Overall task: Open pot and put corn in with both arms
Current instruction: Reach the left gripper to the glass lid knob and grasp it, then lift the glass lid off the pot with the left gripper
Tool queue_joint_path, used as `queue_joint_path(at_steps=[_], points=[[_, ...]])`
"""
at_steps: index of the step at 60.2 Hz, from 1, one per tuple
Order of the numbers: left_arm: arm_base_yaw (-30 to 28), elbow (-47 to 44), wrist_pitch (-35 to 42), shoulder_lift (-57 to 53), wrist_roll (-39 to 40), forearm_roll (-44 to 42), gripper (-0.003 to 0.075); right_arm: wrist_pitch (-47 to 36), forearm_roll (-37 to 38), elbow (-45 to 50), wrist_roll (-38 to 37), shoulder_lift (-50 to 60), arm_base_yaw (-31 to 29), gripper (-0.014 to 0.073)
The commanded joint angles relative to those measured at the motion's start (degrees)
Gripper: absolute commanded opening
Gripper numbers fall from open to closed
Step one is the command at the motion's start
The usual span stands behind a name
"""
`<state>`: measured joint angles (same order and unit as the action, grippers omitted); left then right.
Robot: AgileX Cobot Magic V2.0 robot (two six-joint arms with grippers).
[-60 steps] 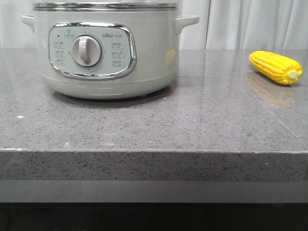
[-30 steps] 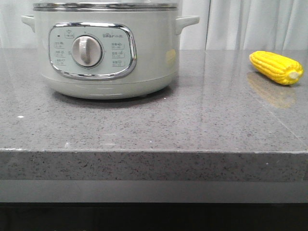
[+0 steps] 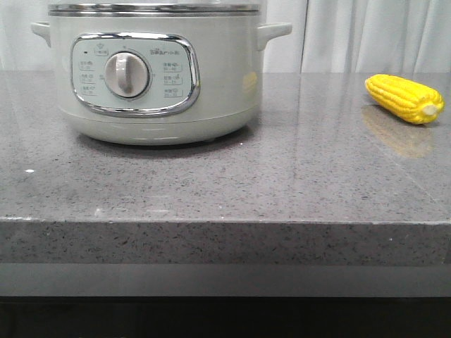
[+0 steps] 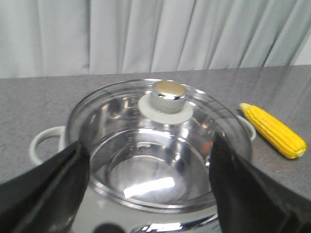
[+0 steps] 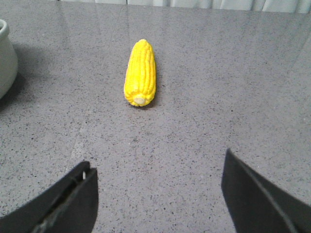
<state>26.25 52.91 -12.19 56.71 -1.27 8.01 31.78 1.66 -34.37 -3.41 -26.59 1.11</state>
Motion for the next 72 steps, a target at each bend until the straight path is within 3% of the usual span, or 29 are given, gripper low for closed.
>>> queue_joint_path(at_steps=[1,33,72], points=[[2.5,5.2,6.9,4.6,0.0,0.6,0.0512,-4.2,0.4,-1.6,0.4,-0.7,-0.3,0.0549],[3.1,27.8,7.5,29.3,0.0,0.7,0.0512,-4.2,0.4,-1.6,0.4,-0.7,-0.3,0.0549],[2.2,30.7,5.1,36.0,0.0,0.7,0.0509,-4.2,0.4,-1.6,0.4,-0.7,-0.3,0.0549]])
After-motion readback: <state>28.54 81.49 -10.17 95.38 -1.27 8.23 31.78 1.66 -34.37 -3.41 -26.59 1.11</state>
